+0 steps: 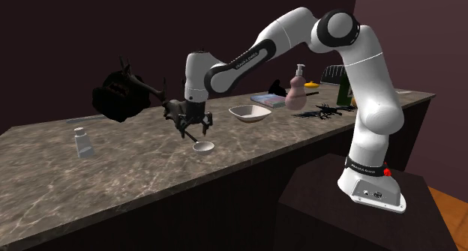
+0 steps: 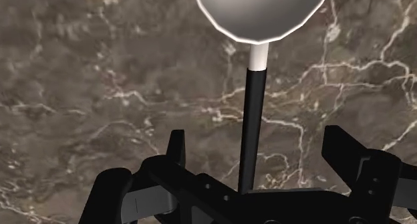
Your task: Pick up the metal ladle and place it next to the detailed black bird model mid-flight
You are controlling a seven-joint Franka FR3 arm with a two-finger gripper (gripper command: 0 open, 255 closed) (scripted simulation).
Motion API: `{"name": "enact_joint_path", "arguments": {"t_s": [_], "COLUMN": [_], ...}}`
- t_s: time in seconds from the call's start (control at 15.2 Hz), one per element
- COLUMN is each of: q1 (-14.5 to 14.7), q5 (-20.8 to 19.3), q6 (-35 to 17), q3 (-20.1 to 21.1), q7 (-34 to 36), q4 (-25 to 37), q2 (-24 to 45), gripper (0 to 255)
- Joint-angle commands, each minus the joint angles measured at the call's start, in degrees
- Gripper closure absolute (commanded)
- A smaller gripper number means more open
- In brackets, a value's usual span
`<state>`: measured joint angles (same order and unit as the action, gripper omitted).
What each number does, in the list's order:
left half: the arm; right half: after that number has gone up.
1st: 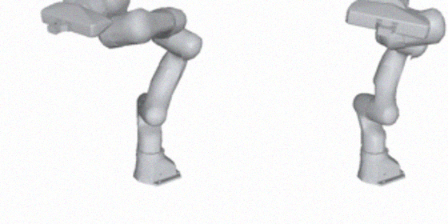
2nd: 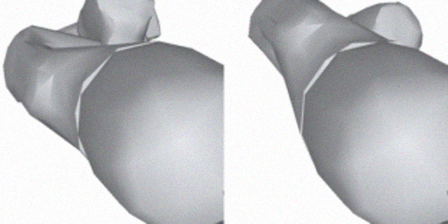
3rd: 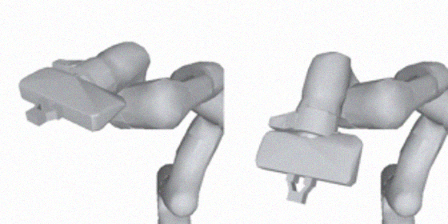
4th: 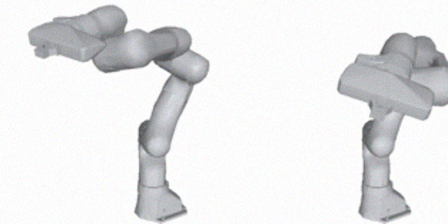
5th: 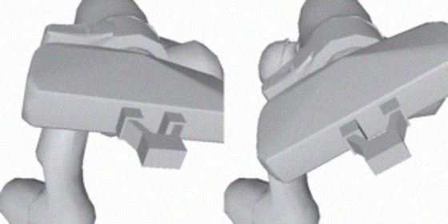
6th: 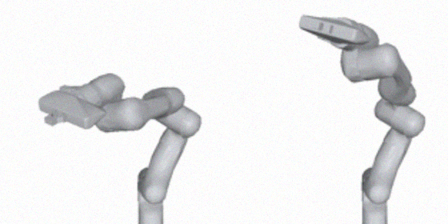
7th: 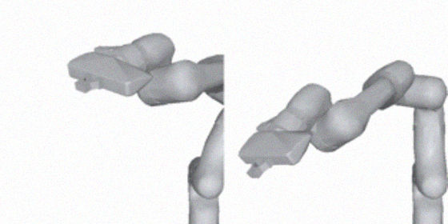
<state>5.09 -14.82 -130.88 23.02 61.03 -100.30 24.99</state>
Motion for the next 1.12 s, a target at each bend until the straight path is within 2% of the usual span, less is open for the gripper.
{"name": "enact_joint_path", "arguments": {"t_s": [0.0,0.59,0.66,1.06], "q1": [0.3,0.5,0.5,0.5], "q5": [-0.6,-1.0,-1.0,-1.0], "q6": [-1.1,-1.9,-1.9,-1.9], "q3": [-0.3,-0.6,-0.6,-0.6], "q7": [0.4,0.6,0.6,0.7], "q4": [-0.1,-0.1,-0.1,-0.1], "q2": [1.1,1.9,1.9,1.9], "gripper": [0,0,255,255]}}
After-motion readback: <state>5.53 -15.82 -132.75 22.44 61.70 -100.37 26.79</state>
